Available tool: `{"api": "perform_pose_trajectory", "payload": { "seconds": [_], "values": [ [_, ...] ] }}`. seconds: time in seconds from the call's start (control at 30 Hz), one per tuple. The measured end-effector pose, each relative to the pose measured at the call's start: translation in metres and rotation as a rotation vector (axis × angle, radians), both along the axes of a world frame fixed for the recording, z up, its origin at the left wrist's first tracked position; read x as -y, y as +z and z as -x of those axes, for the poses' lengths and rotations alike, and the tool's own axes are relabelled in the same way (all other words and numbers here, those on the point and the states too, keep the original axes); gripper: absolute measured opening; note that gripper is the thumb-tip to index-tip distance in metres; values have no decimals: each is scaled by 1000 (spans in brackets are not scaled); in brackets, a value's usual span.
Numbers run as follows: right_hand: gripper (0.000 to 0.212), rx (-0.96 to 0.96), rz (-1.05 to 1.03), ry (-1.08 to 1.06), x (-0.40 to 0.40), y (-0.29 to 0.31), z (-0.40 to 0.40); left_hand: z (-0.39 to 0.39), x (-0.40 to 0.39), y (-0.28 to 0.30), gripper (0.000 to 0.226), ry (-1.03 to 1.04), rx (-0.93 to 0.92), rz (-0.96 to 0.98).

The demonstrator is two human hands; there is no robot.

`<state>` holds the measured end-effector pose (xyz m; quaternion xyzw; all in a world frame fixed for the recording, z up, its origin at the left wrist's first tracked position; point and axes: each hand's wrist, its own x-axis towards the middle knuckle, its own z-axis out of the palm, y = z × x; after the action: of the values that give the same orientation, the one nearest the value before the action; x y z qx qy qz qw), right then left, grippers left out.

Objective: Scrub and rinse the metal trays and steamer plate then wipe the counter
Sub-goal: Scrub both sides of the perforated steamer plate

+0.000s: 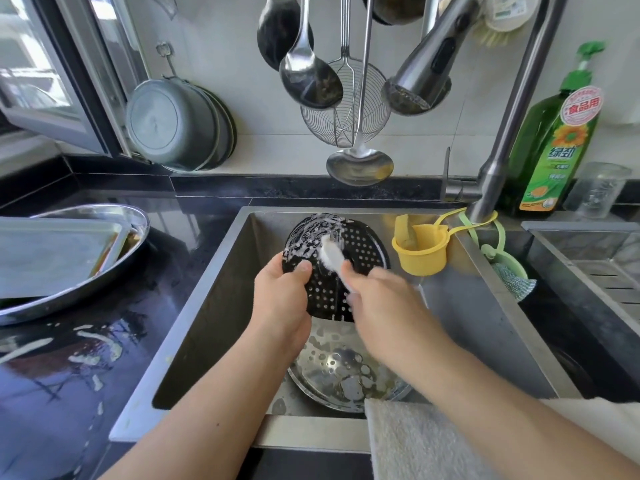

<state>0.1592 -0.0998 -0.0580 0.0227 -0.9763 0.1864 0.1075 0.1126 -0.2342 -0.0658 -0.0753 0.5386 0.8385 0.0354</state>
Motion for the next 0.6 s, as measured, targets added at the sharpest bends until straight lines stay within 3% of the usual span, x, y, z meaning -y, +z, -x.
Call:
{"api": "perform_pose_trajectory", "payload": {
  "seconds": [0.1,0.23,0.4,0.6],
  "values": [
    [56,73,-26,77,14,2,-15,2,2,2,29,66,-27,-38],
    [60,10,-72,-54,8,10,5,-1,-5,4,28,55,-57,7],
    [62,116,-107,80,18,5,-14,4,3,-1,28,111,-19,-16],
    [77,51,-253,-75,16,12,-1,0,-8,-2,28,10,-20,-29]
  ]
}}
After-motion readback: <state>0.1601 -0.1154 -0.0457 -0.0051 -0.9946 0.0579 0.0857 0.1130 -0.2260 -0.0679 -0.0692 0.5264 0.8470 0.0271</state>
